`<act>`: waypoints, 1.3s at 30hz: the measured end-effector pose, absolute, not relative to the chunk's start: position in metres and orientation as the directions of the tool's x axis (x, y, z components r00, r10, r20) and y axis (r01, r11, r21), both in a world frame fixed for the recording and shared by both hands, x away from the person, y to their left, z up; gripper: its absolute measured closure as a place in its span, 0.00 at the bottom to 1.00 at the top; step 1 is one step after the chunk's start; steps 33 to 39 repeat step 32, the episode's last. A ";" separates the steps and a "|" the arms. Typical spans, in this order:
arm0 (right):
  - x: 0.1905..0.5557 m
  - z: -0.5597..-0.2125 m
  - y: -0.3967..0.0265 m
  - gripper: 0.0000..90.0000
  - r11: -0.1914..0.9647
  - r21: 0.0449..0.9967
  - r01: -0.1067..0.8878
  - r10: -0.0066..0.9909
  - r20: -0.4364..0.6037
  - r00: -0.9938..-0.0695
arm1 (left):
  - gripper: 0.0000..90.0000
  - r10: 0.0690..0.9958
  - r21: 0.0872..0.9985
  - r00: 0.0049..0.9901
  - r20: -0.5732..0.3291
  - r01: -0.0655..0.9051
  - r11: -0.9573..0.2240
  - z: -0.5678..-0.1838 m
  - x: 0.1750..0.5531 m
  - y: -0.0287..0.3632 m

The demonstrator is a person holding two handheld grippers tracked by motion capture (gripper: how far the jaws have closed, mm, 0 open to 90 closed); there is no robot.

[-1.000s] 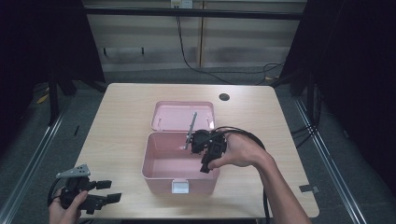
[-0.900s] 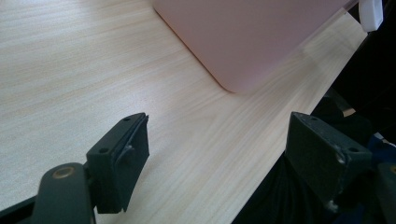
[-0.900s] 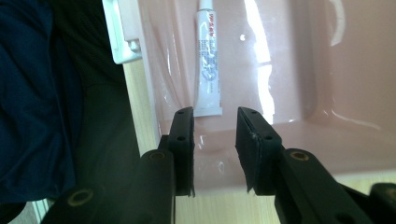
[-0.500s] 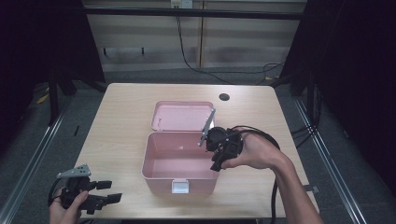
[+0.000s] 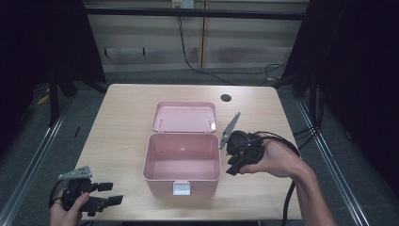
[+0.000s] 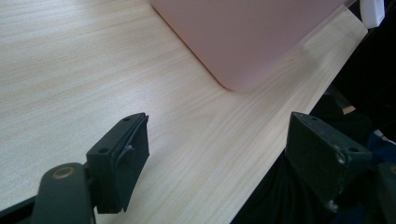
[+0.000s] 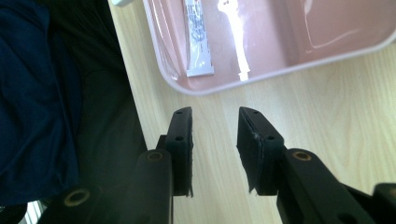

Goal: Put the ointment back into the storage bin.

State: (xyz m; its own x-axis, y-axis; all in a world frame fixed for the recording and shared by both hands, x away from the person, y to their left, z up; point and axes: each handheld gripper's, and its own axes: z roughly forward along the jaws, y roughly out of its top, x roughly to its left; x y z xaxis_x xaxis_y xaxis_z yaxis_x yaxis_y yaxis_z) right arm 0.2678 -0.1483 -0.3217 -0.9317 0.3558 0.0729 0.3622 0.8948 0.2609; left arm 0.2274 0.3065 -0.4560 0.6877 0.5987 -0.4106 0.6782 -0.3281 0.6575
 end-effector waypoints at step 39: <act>0.247 -0.416 -0.207 0.72 0.802 0.286 0.525 0.503 0.152 -0.851 | 0.24 0.589 0.657 0.689 -0.422 0.680 -0.325 -0.457 0.229 0.307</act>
